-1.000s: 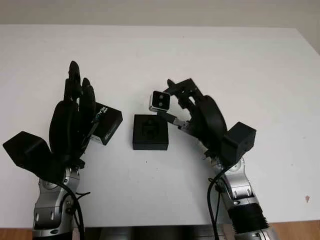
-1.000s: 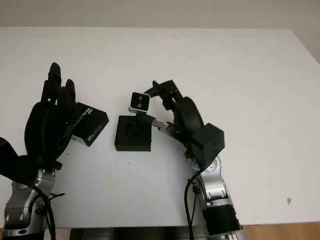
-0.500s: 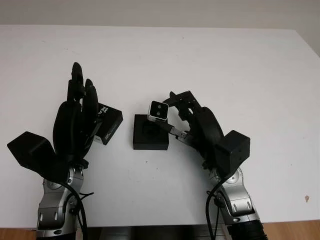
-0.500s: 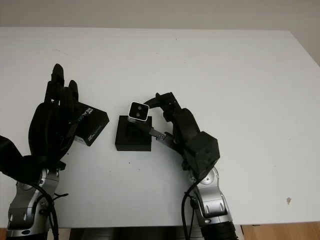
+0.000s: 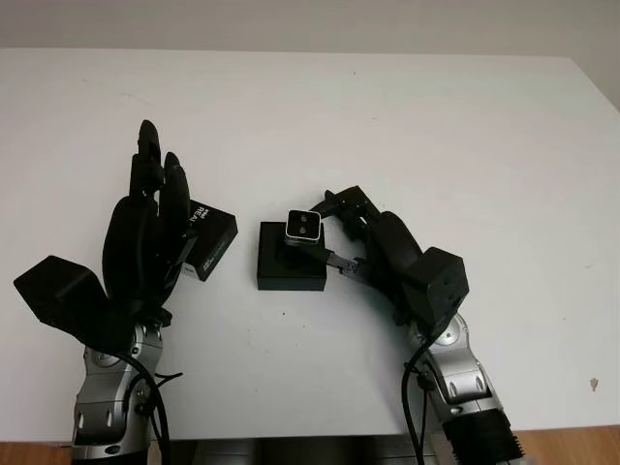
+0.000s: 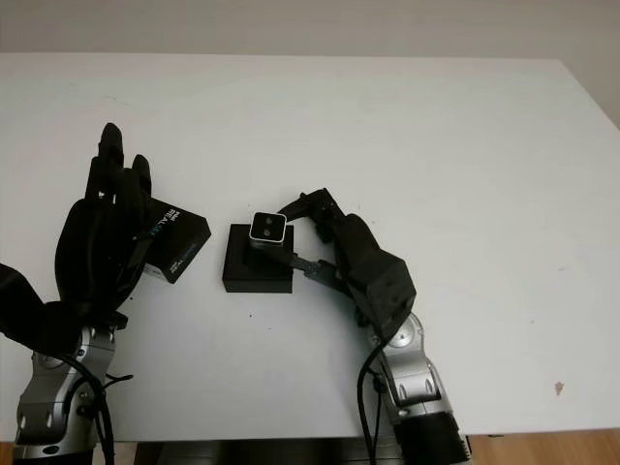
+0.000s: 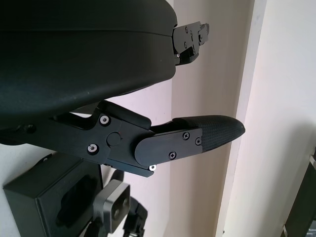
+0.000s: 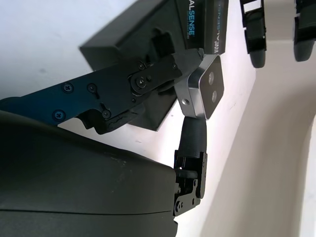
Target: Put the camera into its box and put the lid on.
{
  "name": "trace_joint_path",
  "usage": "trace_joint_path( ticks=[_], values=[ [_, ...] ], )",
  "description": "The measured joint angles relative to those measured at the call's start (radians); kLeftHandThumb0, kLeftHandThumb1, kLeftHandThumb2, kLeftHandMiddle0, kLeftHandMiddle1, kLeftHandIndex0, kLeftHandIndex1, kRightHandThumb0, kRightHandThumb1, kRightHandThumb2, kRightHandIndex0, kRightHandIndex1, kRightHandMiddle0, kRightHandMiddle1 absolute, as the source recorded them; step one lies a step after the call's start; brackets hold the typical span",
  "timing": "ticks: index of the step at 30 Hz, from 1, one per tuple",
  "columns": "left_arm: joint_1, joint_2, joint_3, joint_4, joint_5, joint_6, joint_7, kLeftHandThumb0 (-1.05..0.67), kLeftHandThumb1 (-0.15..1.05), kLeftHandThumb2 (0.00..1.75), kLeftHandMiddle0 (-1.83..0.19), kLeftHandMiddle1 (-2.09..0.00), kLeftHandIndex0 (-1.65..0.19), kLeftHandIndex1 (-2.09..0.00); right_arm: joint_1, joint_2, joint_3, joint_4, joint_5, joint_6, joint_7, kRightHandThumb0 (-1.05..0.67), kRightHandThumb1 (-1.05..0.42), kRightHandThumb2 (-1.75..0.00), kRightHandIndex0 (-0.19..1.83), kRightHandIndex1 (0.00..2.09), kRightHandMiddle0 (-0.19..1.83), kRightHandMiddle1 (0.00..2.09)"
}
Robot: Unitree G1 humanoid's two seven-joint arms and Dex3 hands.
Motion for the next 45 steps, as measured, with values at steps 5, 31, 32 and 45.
trace_joint_path(
  ticks=[5, 31, 32, 45],
  values=[
    [0.000, -0.002, -0.001, 0.000, 0.000, 0.000, 0.002, -0.69, 1.05, 0.58, 0.19, 0.00, 0.19, 0.00, -0.016, 0.003, 0.002, 0.010, -0.001, -0.007, 0.011, -0.52, -1.05, -0.23, 0.18, 0.06, 0.53, 2.09],
    [0.000, -0.002, -0.002, 0.000, 0.000, 0.000, 0.004, -0.70, 1.05, 0.58, 0.19, 0.00, 0.19, 0.00, 0.008, 0.015, 0.022, -0.009, 0.035, 0.027, 0.054, -0.47, -1.05, -0.26, 0.14, 0.04, 0.45, 2.09],
    [0.000, -0.002, -0.002, 0.000, 0.000, 0.000, 0.004, -0.70, 1.05, 0.57, 0.19, 0.00, 0.19, 0.00, 0.010, 0.013, 0.022, -0.009, 0.032, 0.023, 0.053, -0.47, -1.05, -0.26, 0.14, 0.04, 0.45, 2.09],
    [0.003, -0.002, 0.002, 0.000, -0.002, 0.000, 0.004, -0.69, 1.05, 0.56, 0.19, 0.00, 0.19, 0.00, 0.028, -0.014, 0.021, 0.018, 0.015, -0.020, 0.054, -0.48, -1.05, -0.26, 0.13, 0.04, 0.44, 2.09]
  ],
)
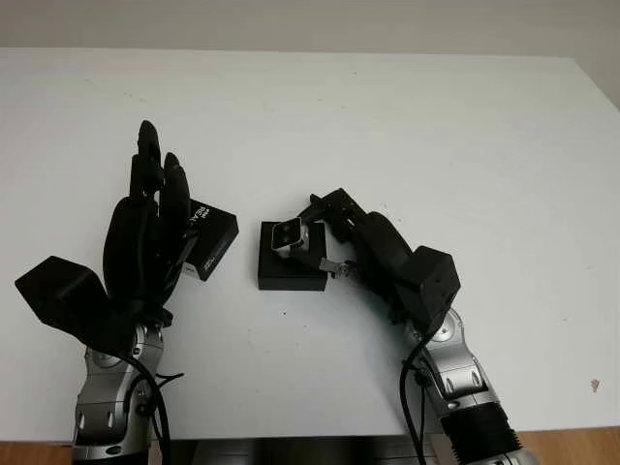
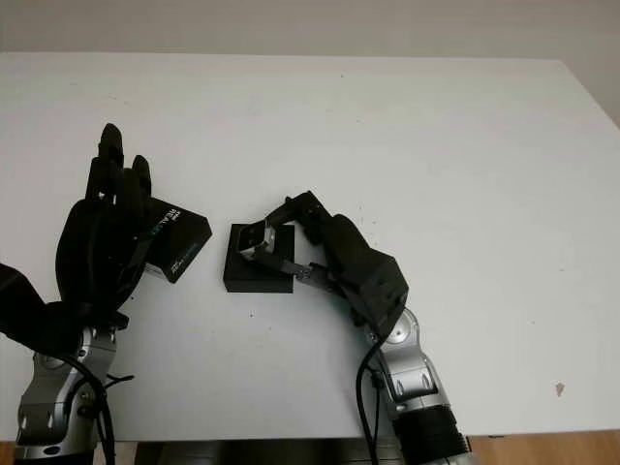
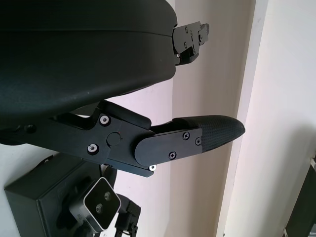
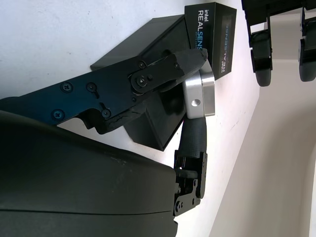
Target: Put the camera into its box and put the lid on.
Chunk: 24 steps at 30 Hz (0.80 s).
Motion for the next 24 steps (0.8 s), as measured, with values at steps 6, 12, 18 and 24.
trace_joint_path(
  ticks=[6, 12, 18, 24],
  values=[
    [0.000, 0.000, 0.001, 0.000, 0.000, 0.000, 0.000, -0.69, 1.05, 0.57, 0.19, 0.00, 0.19, 0.00, 0.002, -0.002, 0.001, 0.000, 0.000, -0.002, 0.004, -0.48, -1.05, -0.25, 0.14, 0.05, 0.42, 2.09],
    [0.001, 0.000, 0.001, 0.000, 0.000, 0.001, 0.000, -0.69, 1.05, 0.57, 0.19, 0.00, 0.19, 0.00, 0.003, -0.003, 0.004, 0.008, -0.007, -0.017, 0.006, -0.54, -1.05, -0.25, 0.14, 0.05, 0.44, 2.09],
    [0.001, 0.000, 0.001, 0.000, 0.000, 0.001, 0.000, -0.69, 1.05, 0.56, 0.19, 0.00, 0.19, 0.00, 0.003, -0.004, 0.013, 0.027, -0.023, -0.046, 0.012, -0.47, -1.05, -0.25, 0.13, 0.04, 0.44, 2.09],
    [0.004, 0.000, 0.001, 0.000, 0.000, 0.001, 0.000, -0.69, 1.05, 0.57, 0.19, 0.00, 0.19, 0.00, 0.006, -0.019, 0.048, 0.042, -0.100, -0.109, -0.012, -0.43, -1.05, -0.26, 0.10, 0.03, 0.38, 2.09]
  ],
)
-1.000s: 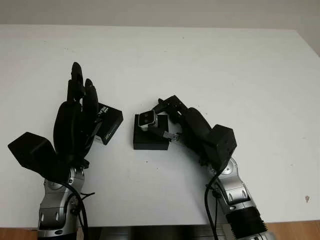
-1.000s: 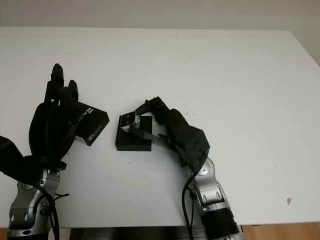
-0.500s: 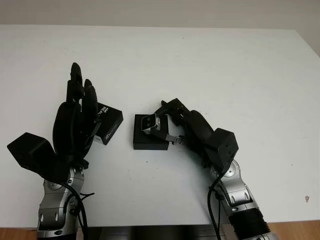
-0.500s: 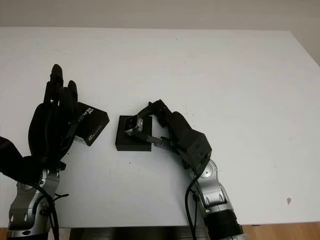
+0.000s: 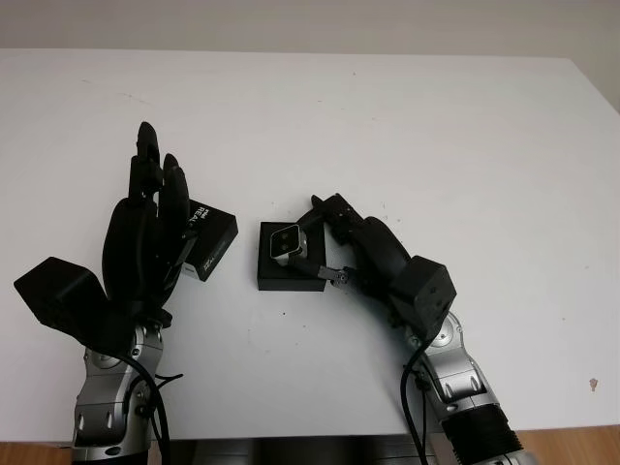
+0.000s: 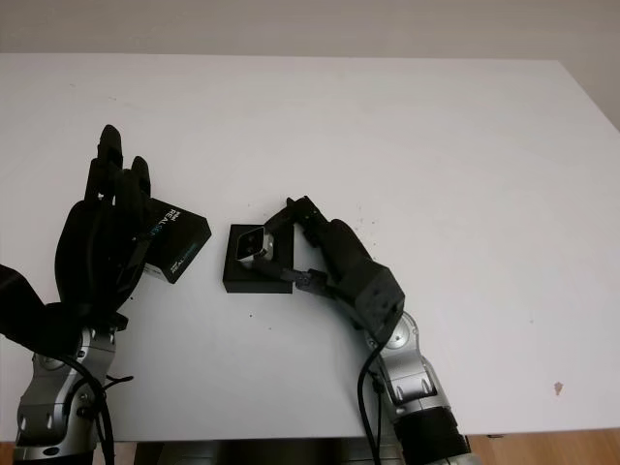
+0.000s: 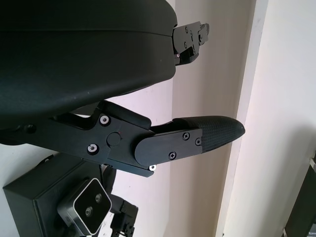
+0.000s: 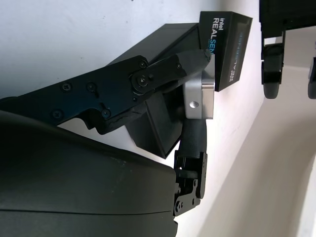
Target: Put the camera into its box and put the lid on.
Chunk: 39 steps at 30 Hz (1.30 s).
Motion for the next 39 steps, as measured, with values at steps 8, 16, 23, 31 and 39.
trace_joint_path(
  ticks=[8, 16, 23, 31, 39],
  values=[
    [0.009, 0.000, -0.001, -0.003, 0.001, -0.001, -0.001, -0.68, 1.05, 0.58, 0.19, 0.00, 0.19, 0.00, 0.014, -0.086, 0.072, -0.085, -0.202, -0.015, -0.020, -0.52, -1.05, -0.10, -0.04, 0.01, -0.09, 1.56],
    [0.020, 0.000, 0.000, -0.008, 0.001, -0.005, -0.001, -0.68, 1.05, 0.57, 0.19, 0.00, 0.19, 0.00, 0.071, -0.159, 0.124, -0.167, -0.355, -0.055, -0.089, -0.54, -1.04, -0.06, -0.15, 0.03, -0.10, 0.97],
    [0.020, 0.000, 0.001, -0.008, 0.000, -0.010, -0.001, -0.68, 1.05, 0.56, 0.19, 0.00, 0.19, 0.00, 0.080, -0.176, 0.121, -0.193, -0.365, -0.076, -0.114, -0.51, -1.04, -0.05, -0.15, 0.04, -0.09, 0.91],
    [0.020, 0.000, 0.001, -0.008, -0.001, -0.010, -0.001, -0.69, 1.05, 0.56, 0.19, 0.00, 0.19, 0.00, 0.079, -0.177, 0.119, -0.201, -0.360, -0.076, -0.116, -0.50, -1.04, -0.05, -0.13, 0.05, -0.09, 0.90],
    [0.020, 0.000, 0.001, -0.008, -0.001, -0.010, -0.002, -0.69, 1.05, 0.56, 0.19, 0.00, 0.19, 0.00, 0.077, -0.162, 0.119, -0.201, -0.353, -0.071, -0.129, -0.49, -1.04, -0.05, -0.11, 0.06, -0.06, 0.93]
  ],
)
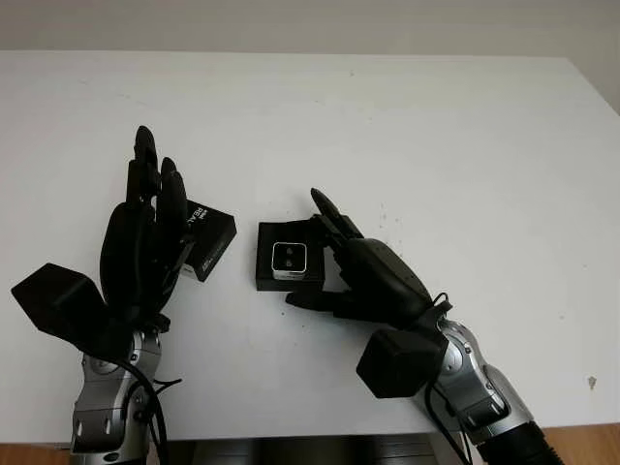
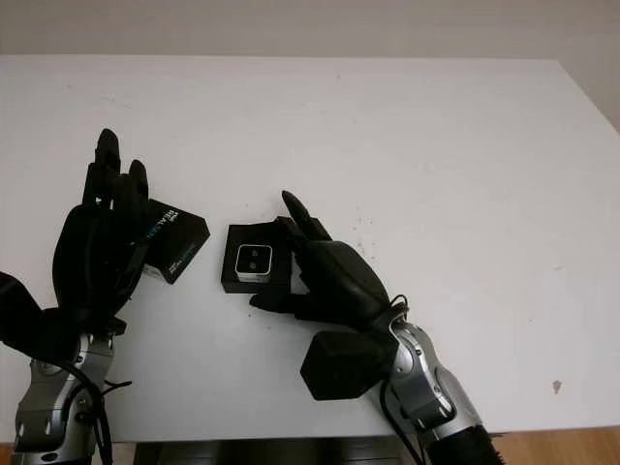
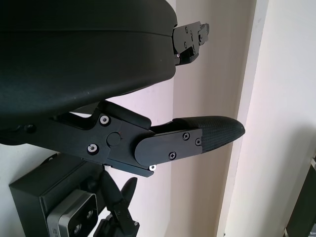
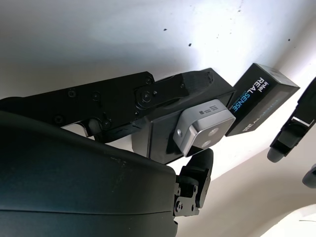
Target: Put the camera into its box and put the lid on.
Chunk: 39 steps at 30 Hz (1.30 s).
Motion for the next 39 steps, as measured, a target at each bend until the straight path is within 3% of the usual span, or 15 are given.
trace_joint_path(
  ticks=[8, 14, 18, 39],
  values=[
    [0.000, 0.000, 0.000, 0.002, 0.000, -0.003, -0.005, -0.69, 1.05, 0.56, 0.19, 0.00, 0.19, 0.00, -0.015, 0.043, -0.006, 0.005, 0.082, 0.039, 0.030, -0.49, -1.05, -0.07, -0.06, 0.08, 0.06, 1.06],
    [0.000, 0.000, 0.000, 0.004, 0.001, -0.006, -0.005, -0.69, 1.05, 0.56, 0.19, 0.00, 0.19, 0.00, -0.026, 0.098, -0.014, 0.082, 0.118, 0.011, -0.042, -0.40, -1.05, -0.17, 0.08, 0.13, 0.15, 1.61],
    [0.000, 0.000, 0.000, 0.004, 0.000, -0.006, -0.004, -0.69, 1.05, 0.56, 0.19, 0.00, 0.19, 0.00, -0.036, 0.103, -0.015, 0.104, 0.115, -0.009, -0.072, -0.37, -1.05, -0.17, 0.11, 0.15, 0.14, 1.72],
    [0.000, -0.001, 0.000, 0.005, 0.001, -0.009, 0.001, -0.69, 1.05, 0.57, 0.19, 0.00, 0.19, 0.00, -0.054, 0.085, -0.031, 0.127, 0.127, -0.023, -0.051, -0.34, -1.05, -0.15, 0.09, 0.16, 0.12, 1.75]
  ],
)
